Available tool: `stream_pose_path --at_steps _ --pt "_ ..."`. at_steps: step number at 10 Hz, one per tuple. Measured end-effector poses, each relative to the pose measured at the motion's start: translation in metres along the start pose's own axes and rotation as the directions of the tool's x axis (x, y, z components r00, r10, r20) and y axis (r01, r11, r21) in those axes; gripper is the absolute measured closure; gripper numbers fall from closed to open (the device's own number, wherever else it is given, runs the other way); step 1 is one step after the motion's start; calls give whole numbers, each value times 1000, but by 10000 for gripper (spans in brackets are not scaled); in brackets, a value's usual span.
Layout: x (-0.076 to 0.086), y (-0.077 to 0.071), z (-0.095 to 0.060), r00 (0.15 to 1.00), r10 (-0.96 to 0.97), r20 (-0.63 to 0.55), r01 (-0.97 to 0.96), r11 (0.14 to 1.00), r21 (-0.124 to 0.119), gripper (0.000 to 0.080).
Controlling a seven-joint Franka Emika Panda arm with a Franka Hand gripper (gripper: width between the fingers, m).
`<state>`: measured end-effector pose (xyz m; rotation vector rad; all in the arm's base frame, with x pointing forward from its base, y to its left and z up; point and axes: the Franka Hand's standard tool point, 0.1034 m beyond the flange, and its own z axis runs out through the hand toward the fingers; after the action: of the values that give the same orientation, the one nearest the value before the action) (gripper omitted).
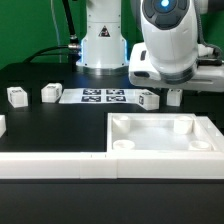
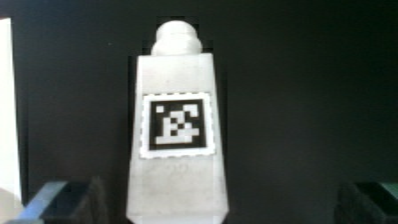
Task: Assemble square table
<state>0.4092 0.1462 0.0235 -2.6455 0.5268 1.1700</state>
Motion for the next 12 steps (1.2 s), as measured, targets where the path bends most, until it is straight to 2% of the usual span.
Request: stream_pose_path --at_steps 2,3,5,6,7,8,9,10,12 --pt "0 0 2 1000 2 4 -2 1000 1 151" --pt "-1 3 12 1000 16 22 -16 1000 -2 151" --pt "-6 -4 26 999 9 36 -8 1000 -29 151" --pt "-5 -3 25 999 10 35 -9 1000 -27 151" --pt "-5 -3 25 999 11 35 -10 1000 -26 273" --pt "-5 -3 25 999 11 35 -10 1000 -26 273" --pt "-5 -3 25 999 11 35 -10 1000 -26 413" --pt "-5 -3 25 999 11 35 -10 1000 -26 511" --pt "-5 -3 25 999 11 35 -10 1000 -26 511"
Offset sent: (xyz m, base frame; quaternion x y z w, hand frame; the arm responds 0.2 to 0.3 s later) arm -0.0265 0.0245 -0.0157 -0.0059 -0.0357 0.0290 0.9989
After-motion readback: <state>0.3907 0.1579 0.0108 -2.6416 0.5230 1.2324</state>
